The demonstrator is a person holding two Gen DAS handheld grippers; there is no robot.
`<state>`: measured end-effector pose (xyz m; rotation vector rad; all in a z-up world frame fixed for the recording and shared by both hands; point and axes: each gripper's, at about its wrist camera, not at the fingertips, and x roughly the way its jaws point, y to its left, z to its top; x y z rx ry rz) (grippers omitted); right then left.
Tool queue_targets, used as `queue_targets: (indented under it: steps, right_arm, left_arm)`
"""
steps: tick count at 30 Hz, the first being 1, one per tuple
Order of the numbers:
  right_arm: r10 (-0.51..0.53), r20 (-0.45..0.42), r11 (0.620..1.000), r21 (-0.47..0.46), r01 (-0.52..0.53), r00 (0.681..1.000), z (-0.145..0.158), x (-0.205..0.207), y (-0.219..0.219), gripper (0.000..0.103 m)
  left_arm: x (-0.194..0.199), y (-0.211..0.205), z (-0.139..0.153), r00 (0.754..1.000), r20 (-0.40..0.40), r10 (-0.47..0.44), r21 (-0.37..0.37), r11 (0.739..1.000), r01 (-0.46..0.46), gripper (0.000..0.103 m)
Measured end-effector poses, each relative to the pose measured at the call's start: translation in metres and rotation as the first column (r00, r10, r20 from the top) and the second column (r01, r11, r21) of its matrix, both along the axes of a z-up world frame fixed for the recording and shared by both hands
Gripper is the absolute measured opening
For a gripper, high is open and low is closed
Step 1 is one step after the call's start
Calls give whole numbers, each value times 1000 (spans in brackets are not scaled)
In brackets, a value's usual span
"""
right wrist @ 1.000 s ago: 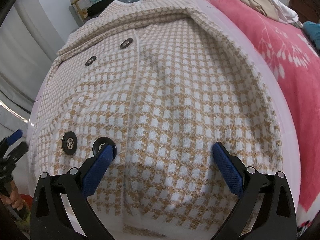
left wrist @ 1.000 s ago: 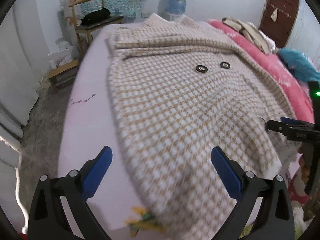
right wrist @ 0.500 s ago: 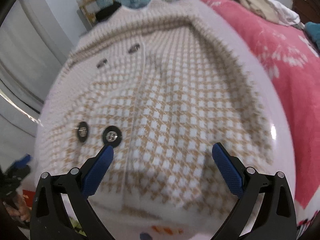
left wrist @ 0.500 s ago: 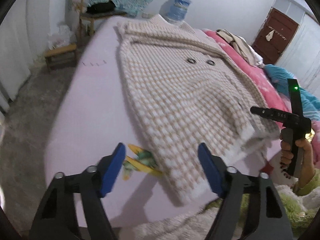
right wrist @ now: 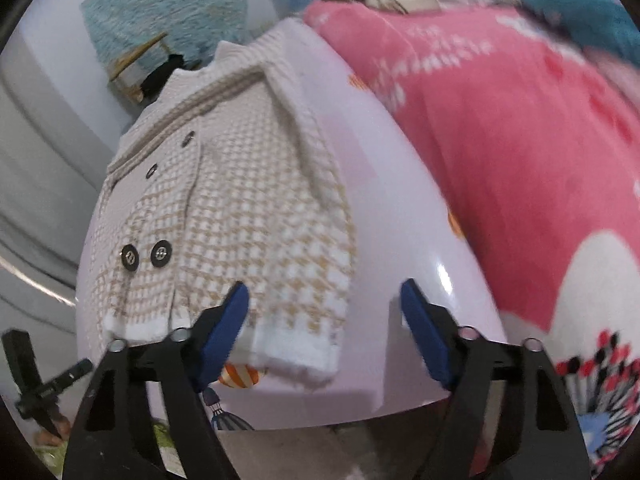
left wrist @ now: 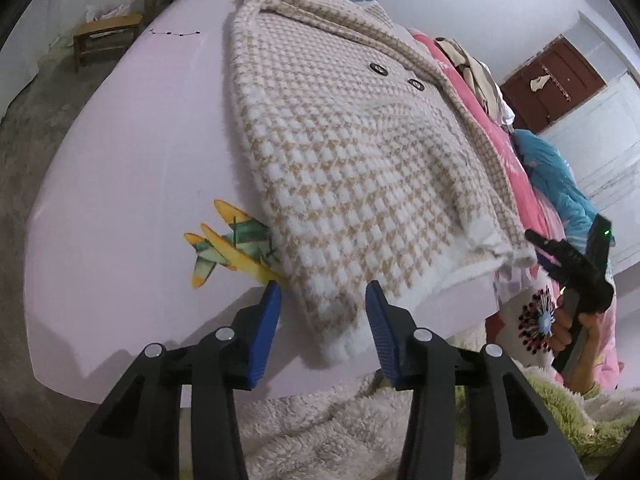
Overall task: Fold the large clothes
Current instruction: 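Move both grippers to the coat hem and pinch it, then lift the hem with both grippers, fold it toward the collar, release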
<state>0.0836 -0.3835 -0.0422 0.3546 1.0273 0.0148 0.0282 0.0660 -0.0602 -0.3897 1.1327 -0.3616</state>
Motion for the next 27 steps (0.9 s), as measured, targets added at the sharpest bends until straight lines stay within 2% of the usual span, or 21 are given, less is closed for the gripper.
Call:
queue_targets:
  steps: [4, 9, 10, 14, 17, 19, 20, 22, 23, 24, 26, 27]
  right_arm:
    - [1, 1, 997, 73, -1, 1000, -11, 9, -9, 39]
    - [-30, 4, 983, 182, 29, 1000, -9, 11, -20, 38]
    - [-35, 9, 981, 189, 33, 999, -8, 11, -22, 41]
    - [-49, -6, 977, 209, 49, 999, -8, 21, -29, 40]
    - [-39, -67, 952, 300, 57, 997, -24, 25, -29, 30]
    - [-29, -71, 945, 323, 50, 997, -28, 22, -27, 30]
    - [-20, -70, 945, 324, 42, 997, -29, 21, -24, 24]
    - [-1, -79, 952, 305, 25, 997, -31, 21, -18, 12]
    - [0, -73, 960, 280, 20, 997, -27, 21, -15, 9]
    - [3, -56, 965, 263, 12, 998, -20, 20, -14, 8]
    - [13, 13, 967, 253, -16, 1000, 2, 14, -13, 6]
    - [15, 76, 970, 241, -33, 997, 25, 8, -14, 6]
  left_arm:
    - [4, -2, -1, 1000, 18, 17, -5, 1000, -17, 34]
    - [6, -4, 0, 999, 33, 18, -1, 1000, -18, 32]
    - [6, -5, 0, 999, 33, 19, -4, 1000, -19, 32]
    - [6, -1, -2, 1000, 24, 19, -27, 999, -19, 32]
    - [6, -1, -3, 1000, 19, 20, -20, 1000, -19, 32]
    - [6, -2, -3, 999, 22, 25, -9, 1000, -24, 32]
    - [5, -3, -2, 999, 28, 29, 2, 1000, -29, 32]
    - [4, -7, -1, 998, 45, 36, 44, 998, -38, 19]
    - [4, -8, 0, 998, 53, 33, 61, 997, -36, 11]
    - [3, -9, 3, 998, 64, 29, 68, 997, -34, 8]
    - [-2, -8, 17, 993, 119, 14, 108, 994, -27, 7]
    - [-5, -7, 26, 989, 149, 10, 130, 991, -30, 7]
